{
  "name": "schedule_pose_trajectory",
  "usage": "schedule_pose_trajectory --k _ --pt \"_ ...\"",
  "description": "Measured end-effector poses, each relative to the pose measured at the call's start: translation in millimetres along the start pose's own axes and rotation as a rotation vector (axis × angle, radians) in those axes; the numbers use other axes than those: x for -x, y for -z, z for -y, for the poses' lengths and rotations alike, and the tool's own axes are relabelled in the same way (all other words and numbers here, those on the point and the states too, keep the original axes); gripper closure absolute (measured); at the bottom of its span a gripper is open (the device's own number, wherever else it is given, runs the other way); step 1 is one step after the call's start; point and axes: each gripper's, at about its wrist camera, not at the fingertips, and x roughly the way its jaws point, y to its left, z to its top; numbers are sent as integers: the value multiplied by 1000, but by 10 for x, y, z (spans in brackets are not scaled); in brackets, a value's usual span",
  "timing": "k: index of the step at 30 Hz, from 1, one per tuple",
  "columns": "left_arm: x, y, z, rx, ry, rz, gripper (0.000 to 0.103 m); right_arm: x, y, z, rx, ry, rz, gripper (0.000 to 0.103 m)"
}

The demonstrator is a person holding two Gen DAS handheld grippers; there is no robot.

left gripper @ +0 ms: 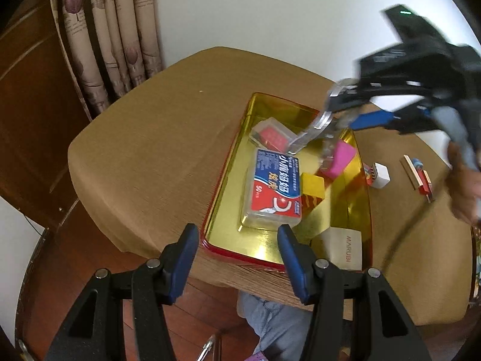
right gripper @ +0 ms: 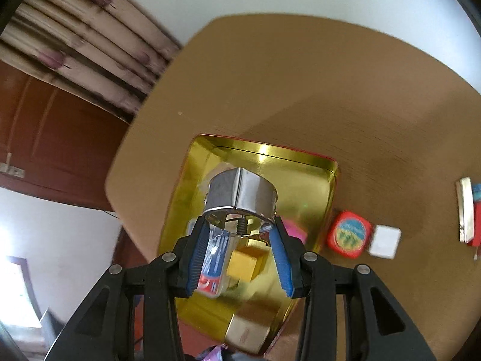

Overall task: Organize rigid objects
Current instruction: 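Release the box into the tin with the left tool while the right tool drops the metal clip in, then move the right tool to the red tape measure and grasp it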

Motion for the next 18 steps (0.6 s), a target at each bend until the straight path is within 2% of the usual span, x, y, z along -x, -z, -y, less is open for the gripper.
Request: schedule_pose_trajectory --k 4,8,11,13,14,16,18 --pt "-30 -8 -48 11 11 -15 47 -274 -167 36 -9 37 -41 70" --pt "-84 -14 -76 21 17 -33 47 -316 -153 169 -40 0 -54 69" --pt "-105 -19 -113 24 18 -39 47 -28 -67 271 -21 -73 65 69" --pt "-108 -16 -125 27 13 -37 47 261 106 447 23 -90 165 67" --pt "-114 -16 -128 29 11 -37 47 340 172 516 47 -88 184 67" --pt "-134 -15 -144 39 14 -47 47 483 362 693 150 -31 216 67" --pt "-148 2 -139 53 25 -57 47 487 485 814 243 32 196 67"
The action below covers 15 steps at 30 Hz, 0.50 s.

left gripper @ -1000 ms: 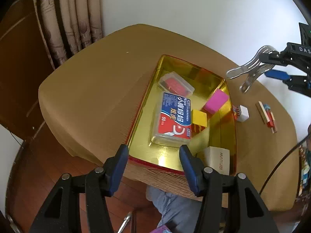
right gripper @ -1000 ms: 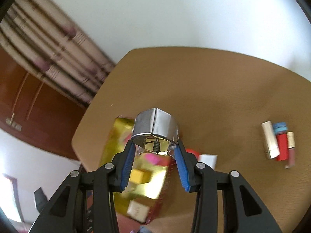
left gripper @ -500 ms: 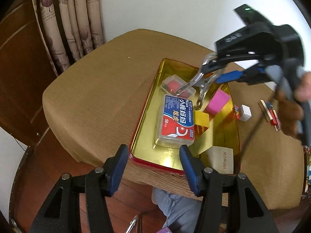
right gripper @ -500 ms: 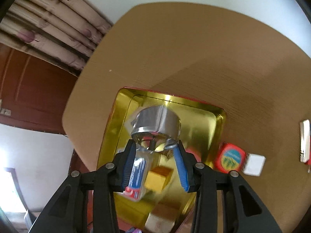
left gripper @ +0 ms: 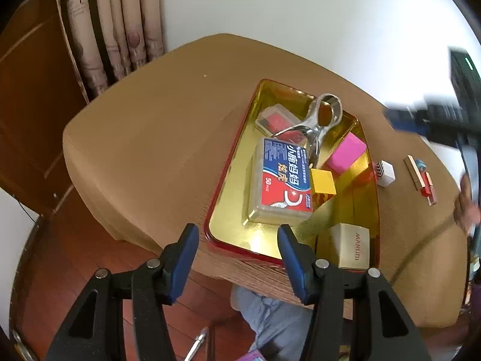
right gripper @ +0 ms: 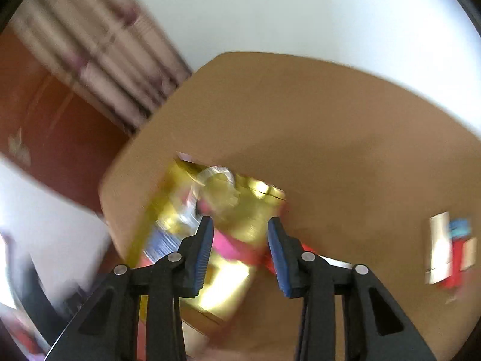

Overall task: Organize rigid objects
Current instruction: 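Move the right tool to the red tape measure and grasp it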

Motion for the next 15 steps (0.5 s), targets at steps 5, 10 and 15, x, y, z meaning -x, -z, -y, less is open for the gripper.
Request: schedule_pose_trajectory --k 5,10,15 --pt "-20 24 53 -9 0 -7 47 -144 192 0 163 21 -78 67" --pt "11 68 183 -63 -28 11 47 -294 252 -270 431 62 -145 67" --pt "1 71 216 -84 -46 16 47 -487 237 -368 594 112 -234 68"
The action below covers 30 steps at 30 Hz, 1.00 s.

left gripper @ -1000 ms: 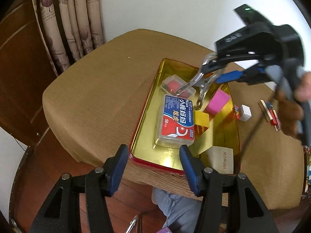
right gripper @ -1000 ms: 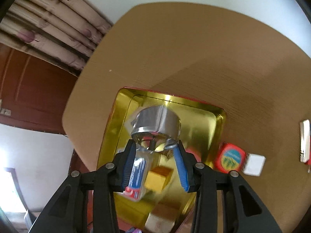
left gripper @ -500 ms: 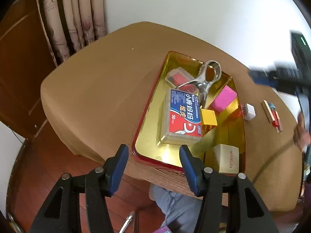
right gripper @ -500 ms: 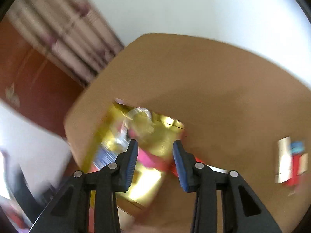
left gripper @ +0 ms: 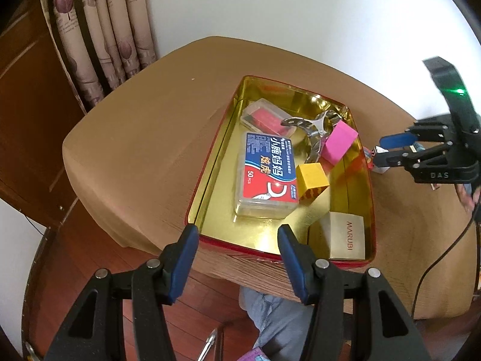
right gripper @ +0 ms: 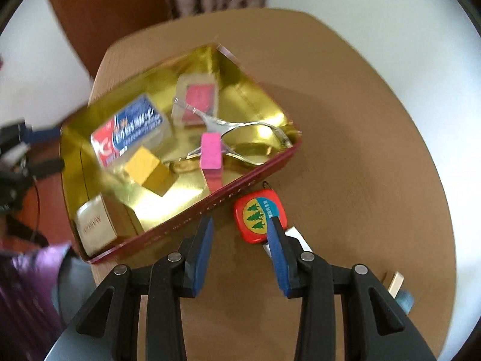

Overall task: Organize rigid objects
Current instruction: 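Move the right tool to the red tape measure and grasp it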

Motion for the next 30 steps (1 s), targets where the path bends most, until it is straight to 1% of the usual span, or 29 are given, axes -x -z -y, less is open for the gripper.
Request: schedule_pose_trajectory --k 1,3,4,6,7,9,11,13,14,15,17,20,22,23,24,26,27,30 --pt "-1 -4 1 0 2 0 47 -54 -33 8 20 13 -21 68" --pt "1 0 -1 -1 8 2 47 -120 -60 44 41 -4 -37 67" --pt "2 0 1 -3 10 2 47 -170 -84 54 53 14 -50 65" --pt "0 0 4 -9 9 4 47 -232 -118 55 67 20 -54 52" --pt "0 2 8 -11 9 4 47 -256 -132 66 68 9 -59 50" --pt "-4 3 16 -15 8 5 47 -305 -149 93 71 15 -66 39" --pt "-2 5 18 -19 6 5 47 -376 -177 114 76 10 -78 37" --pt "-4 12 30 -22 4 7 47 -437 -188 150 78 -2 -92 37" --pt "-10 11 37 -23 3 7 47 -476 -197 150 77 -11 -102 39" --pt "-11 13 43 -25 1 7 47 -526 -187 181 73 -24 -119 45" --pt "-12 16 55 -29 -4 8 46 -637 -216 202 65 -21 -148 58" --pt "-16 21 68 -33 -10 8 46 -633 -212 226 53 -17 -149 59" --pt "-16 22 76 -34 -14 8 46 -580 -185 225 51 13 -133 59" --pt "-16 23 81 -34 -15 7 46 -519 -159 223 49 9 -122 59" --pt "-16 24 84 -33 -15 7 46 -462 -112 163 48 11 -112 59" --pt "-14 26 83 -30 -13 5 46 -290 -12 196 29 52 -77 59" --pt "-12 24 83 -29 -13 5 46 -216 46 219 13 57 -63 59" --pt "6 30 78 -21 10 -1 46 159 311 347 -78 62 33 59"
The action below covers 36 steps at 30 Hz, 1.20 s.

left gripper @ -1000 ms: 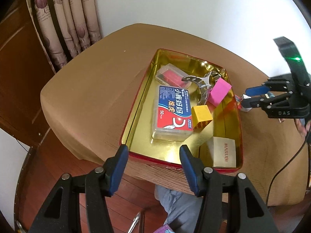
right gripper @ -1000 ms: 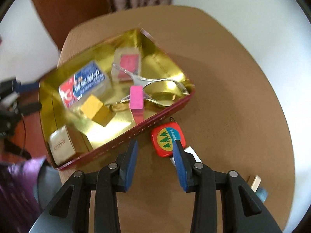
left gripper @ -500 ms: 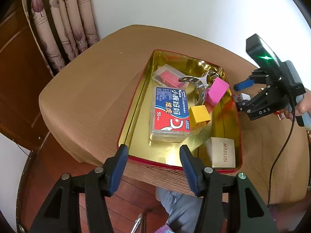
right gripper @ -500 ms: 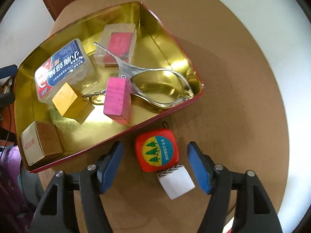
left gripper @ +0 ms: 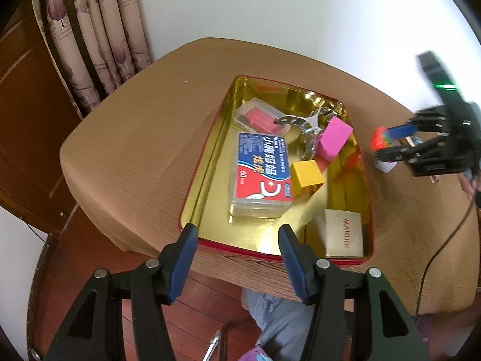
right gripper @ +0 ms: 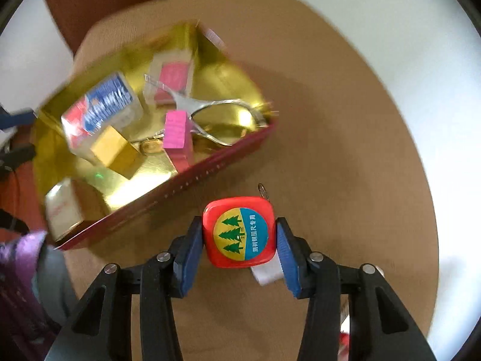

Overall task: Organize rigid objects
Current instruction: 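Move the right tool to the red tape measure and grasp it, then grasp the white chevron cube with the left tool while the right tool holds the tape measure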

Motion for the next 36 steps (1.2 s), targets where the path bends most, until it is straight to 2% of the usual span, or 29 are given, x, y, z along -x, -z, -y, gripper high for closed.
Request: schedule_pose_trajectory --k 5,7,13,20,28,34,36 --pt "61 -5 51 2 56 -16 46 511 759 290 -231 24 115 59" --pt "131 -16 113 -11 75 -5 46 625 1188 369 -329 71 139 59" --pt "361 -161 707 -172 101 44 46 631 2185 531 -583 98 194 59" --pt "163 -493 1523 -310 186 -6 46 476 2688 685 -750 130 213 59" --pt "-201 -784 2086 -392 131 -21 46 406 2931 833 -825 139 247 59" --pt "-609 -945 2317 -408 104 -88 46 370 2989 938 -854 156 272 59" --pt "-730 -974 2342 -404 119 -119 46 352 3003 963 -861 159 278 59"
